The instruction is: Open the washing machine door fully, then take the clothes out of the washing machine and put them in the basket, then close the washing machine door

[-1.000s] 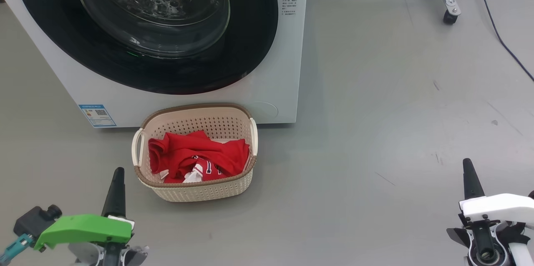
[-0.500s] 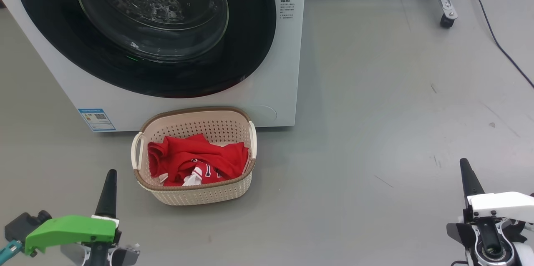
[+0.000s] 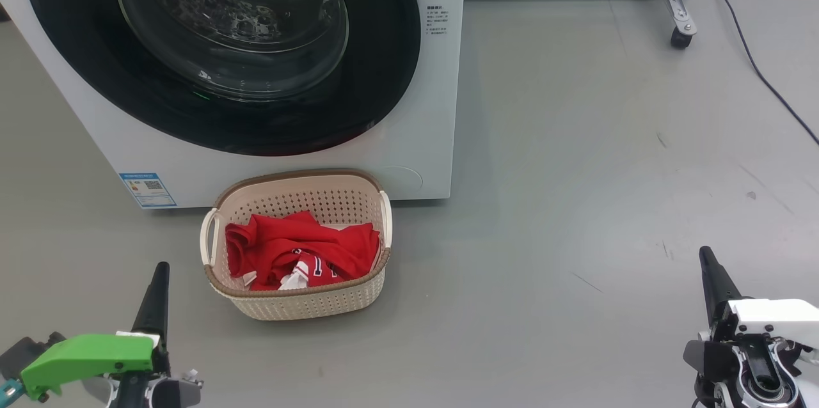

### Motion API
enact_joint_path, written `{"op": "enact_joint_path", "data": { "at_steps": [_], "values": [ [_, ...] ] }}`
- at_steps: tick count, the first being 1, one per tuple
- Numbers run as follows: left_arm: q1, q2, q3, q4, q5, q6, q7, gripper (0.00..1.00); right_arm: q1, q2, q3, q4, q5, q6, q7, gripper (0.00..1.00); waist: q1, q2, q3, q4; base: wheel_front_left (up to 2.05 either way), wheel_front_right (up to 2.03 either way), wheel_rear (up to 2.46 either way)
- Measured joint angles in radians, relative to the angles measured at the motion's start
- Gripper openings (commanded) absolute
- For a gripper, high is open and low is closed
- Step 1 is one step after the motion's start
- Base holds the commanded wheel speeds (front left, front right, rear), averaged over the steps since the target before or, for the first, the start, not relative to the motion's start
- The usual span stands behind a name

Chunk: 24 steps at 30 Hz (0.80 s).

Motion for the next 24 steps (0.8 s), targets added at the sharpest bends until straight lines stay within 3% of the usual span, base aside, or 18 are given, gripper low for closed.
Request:
{"op": "enact_joint_path", "data": {
  "at_steps": [7, 24],
  "values": [
    [0.0, 0.004, 0.017, 0.002, -0.072, 0.0, 0.018, 0.0, -0.003, 0.001, -0.009, 0.008, 0.085, 0.008, 0.023, 0.0, 0.0, 0.0, -0.006, -0.002, 0.0, 0.0, 0.0],
    [0.0, 0.004, 0.02, 0.01, -0.072, 0.0, 0.022, 0.0, -0.006, 0.001, -0.01, 0.008, 0.09, 0.008, 0.026, 0.0, 0.0, 0.0, -0.006, -0.002, 0.0, 0.0, 0.0]
  ]
}}
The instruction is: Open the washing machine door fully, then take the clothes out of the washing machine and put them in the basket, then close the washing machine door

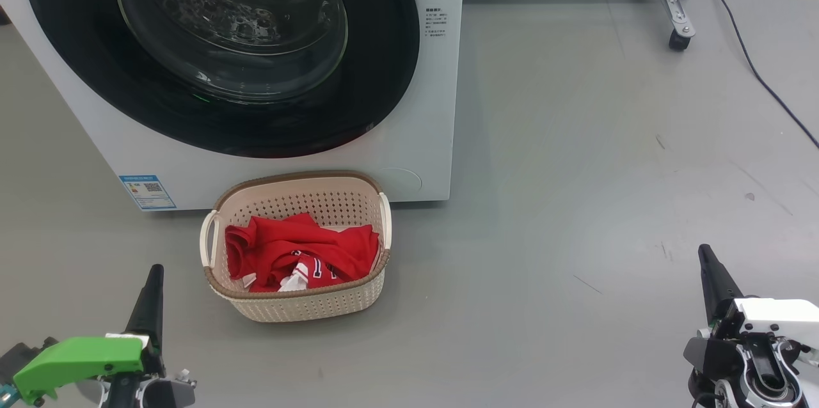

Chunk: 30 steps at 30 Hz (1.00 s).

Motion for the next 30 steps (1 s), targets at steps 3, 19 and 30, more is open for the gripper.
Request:
{"op": "enact_joint_path", "data": {
  "at_steps": [3, 19, 30],
  "values": [
    [0.0, 0.0, 0.0, 0.001, 0.0, 0.0, 0.0, 0.0, 0.0, 0.0, 0.0, 0.0, 0.0, 0.0, 0.0, 0.0, 0.0, 0.0, 0.0, 0.0, 0.0, 0.0, 0.0],
    [0.0, 0.0, 0.002, 0.004, 0.0, 0.0, 0.003, 0.0, 0.0, 0.0, 0.0, 0.0, 0.0, 0.0, 0.0, 0.0, 0.0, 0.0, 0.0, 0.0, 0.0, 0.0, 0.0],
    [0.0, 0.0, 0.002, 0.005, 0.0, 0.0, 0.003, 0.0, 0.0, 0.0, 0.0, 0.0, 0.0, 0.0, 0.0, 0.0, 0.0, 0.0, 0.0, 0.0, 0.0, 0.0, 0.0]
  ]
}}
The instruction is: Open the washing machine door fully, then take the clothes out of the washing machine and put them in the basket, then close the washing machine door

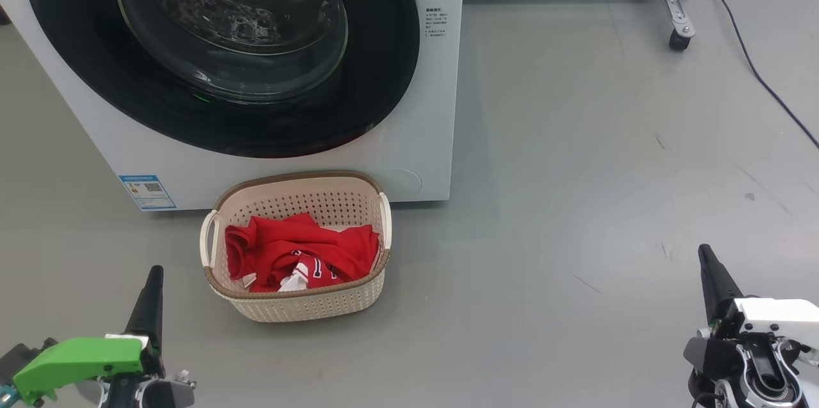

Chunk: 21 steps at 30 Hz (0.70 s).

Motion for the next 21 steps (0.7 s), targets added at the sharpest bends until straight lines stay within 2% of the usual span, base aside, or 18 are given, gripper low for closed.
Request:
{"op": "enact_joint_path", "data": {
  "at_steps": [21],
  "values": [
    [0.0, 0.0, 0.001, 0.001, 0.0, 0.0, 0.0, 0.0, 0.0, 0.0, 0.0, 0.0, 0.0, 0.0, 0.0, 0.0, 0.0, 0.0, 0.0, 0.0, 0.0, 0.0, 0.0]
  ]
}}
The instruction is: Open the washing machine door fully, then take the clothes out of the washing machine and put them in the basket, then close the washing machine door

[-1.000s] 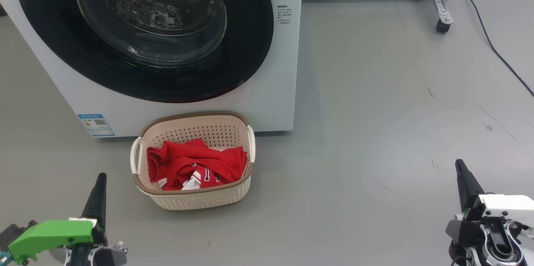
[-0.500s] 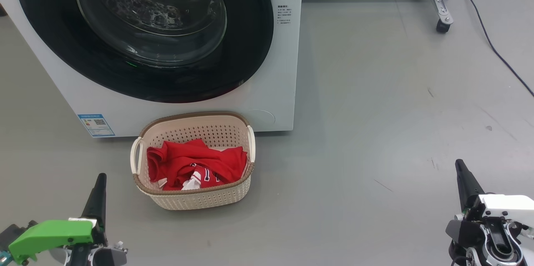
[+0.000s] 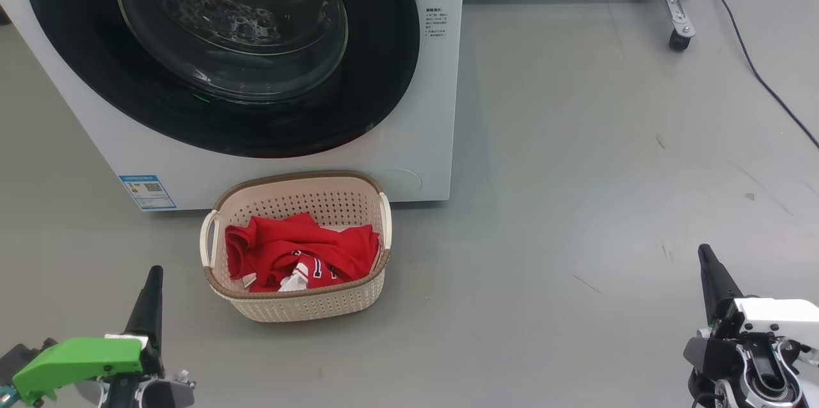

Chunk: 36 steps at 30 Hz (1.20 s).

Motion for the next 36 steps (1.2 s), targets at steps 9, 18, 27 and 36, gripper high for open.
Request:
{"op": "enact_joint_path", "data": {
  "at_steps": [9, 18, 27, 36],
  "values": [
    [0.0, 0.0, 0.001, 0.0, 0.0, 0.0, 0.0, 0.0, 0.0, 0.0, 0.0, 0.0, 0.0, 0.0, 0.0, 0.0, 0.0, 0.0, 0.0, 0.0, 0.0, 0.0, 0.0],
    [0.0, 0.0, 0.002, 0.0, 0.0, 0.0, 0.0, 0.0, 0.0, 0.0, 0.0, 0.0, 0.0, 0.0, 0.0, 0.0, 0.0, 0.0, 0.0, 0.0, 0.0, 0.0, 0.0],
    [0.0, 0.0, 0.003, 0.0, 0.0, 0.0, 0.002, 0.0, 0.0, 0.0, 0.0, 0.0, 0.0, 0.0, 0.0, 0.0, 0.0, 0.0, 0.0, 0.0, 0.0, 0.0, 0.0],
    [0.0, -0.001, 0.003, -0.001, 0.0, 0.0, 0.002, 0.0, 0.0, 0.0, 0.0, 0.0, 0.0, 0.0, 0.0, 0.0, 0.0, 0.0, 0.0, 0.0, 0.0, 0.0, 0.0]
  ]
}}
